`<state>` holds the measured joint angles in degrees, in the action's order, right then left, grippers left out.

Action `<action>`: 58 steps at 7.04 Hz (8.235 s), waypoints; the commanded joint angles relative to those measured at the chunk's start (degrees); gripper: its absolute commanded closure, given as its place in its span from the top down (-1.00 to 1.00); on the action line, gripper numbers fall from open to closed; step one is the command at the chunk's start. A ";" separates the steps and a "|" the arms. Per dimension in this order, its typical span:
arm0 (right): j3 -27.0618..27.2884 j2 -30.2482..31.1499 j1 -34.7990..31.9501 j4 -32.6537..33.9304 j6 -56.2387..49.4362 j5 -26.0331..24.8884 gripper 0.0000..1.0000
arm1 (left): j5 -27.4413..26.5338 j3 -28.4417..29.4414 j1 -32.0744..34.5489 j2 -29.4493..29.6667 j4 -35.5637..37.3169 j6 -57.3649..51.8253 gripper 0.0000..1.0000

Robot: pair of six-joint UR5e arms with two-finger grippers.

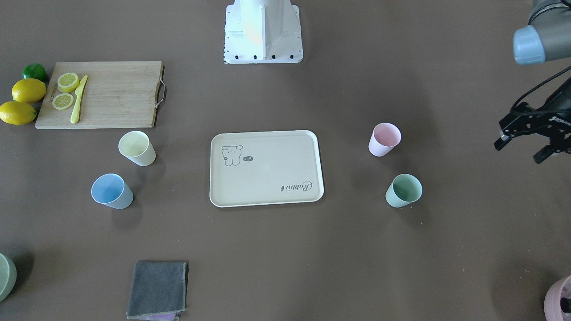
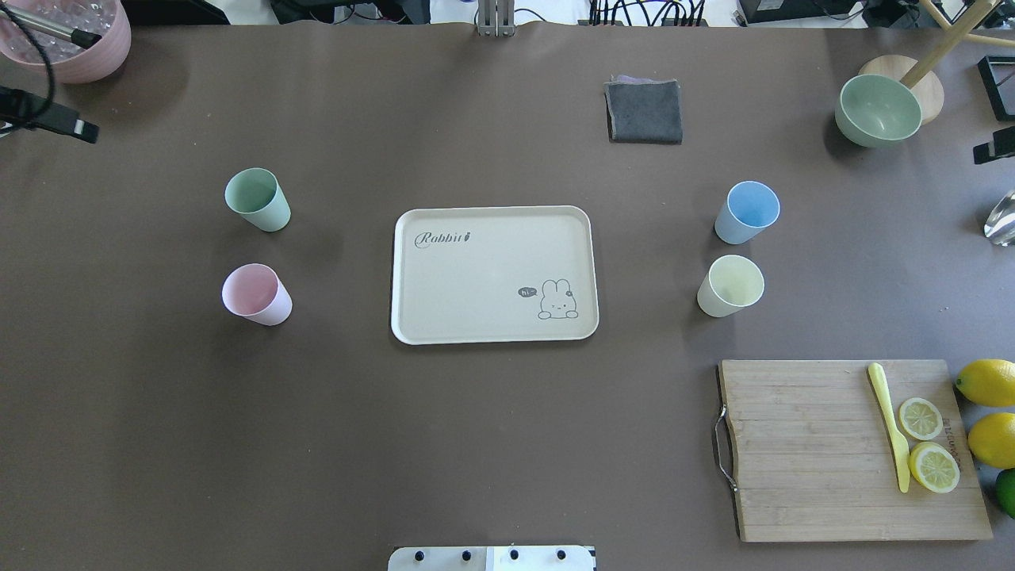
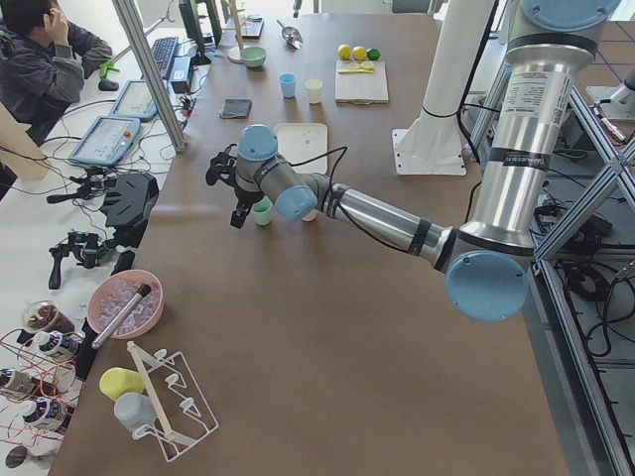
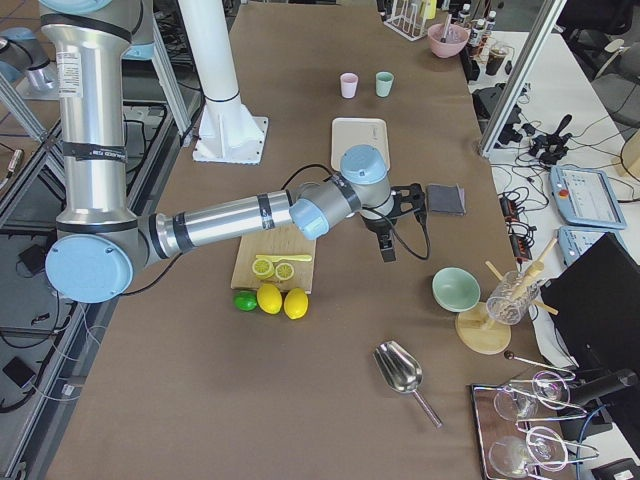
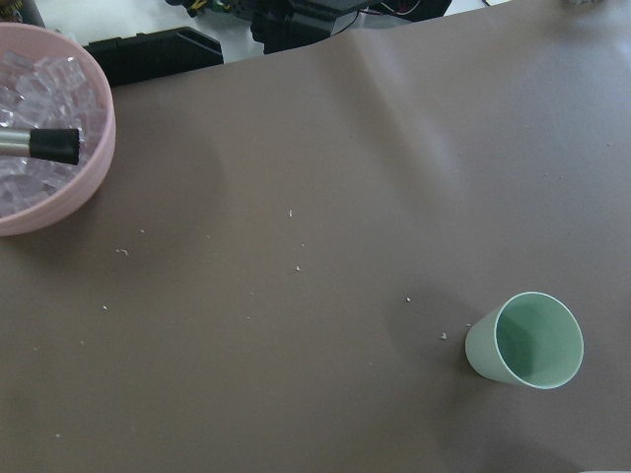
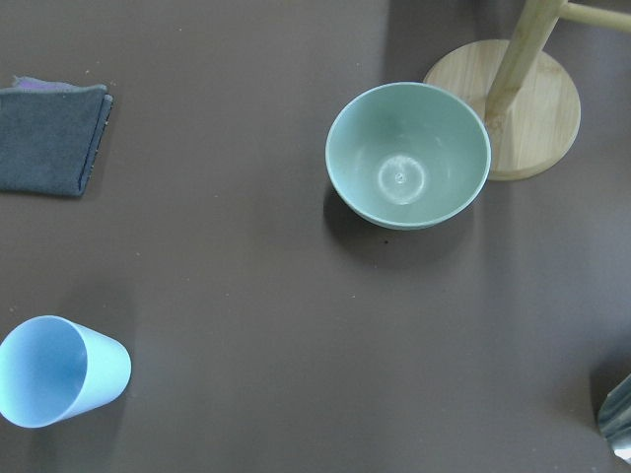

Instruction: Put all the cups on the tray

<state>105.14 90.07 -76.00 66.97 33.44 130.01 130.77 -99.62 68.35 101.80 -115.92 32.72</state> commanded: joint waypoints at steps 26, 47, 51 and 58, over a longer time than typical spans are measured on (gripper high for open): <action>-0.37 -10.61 17.29 9.05 24.57 -8.46 0.90 | -29.43 12.16 -32.23 26.25 9.31 34.26 -1.00; -8.11 -23.95 24.67 10.02 34.91 -15.23 -1.00 | -11.24 -8.28 -12.10 8.22 18.63 9.53 0.97; -8.37 -35.65 30.18 18.37 45.90 -16.71 -1.00 | -11.94 -8.13 -12.28 -9.60 3.07 11.47 0.98; -19.26 -43.14 37.59 20.13 47.34 -19.53 -0.83 | -13.07 -8.58 -18.42 -4.62 1.22 27.99 0.98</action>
<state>87.33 47.37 -38.83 87.23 80.91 110.87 118.34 -108.25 50.70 95.57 -114.69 58.56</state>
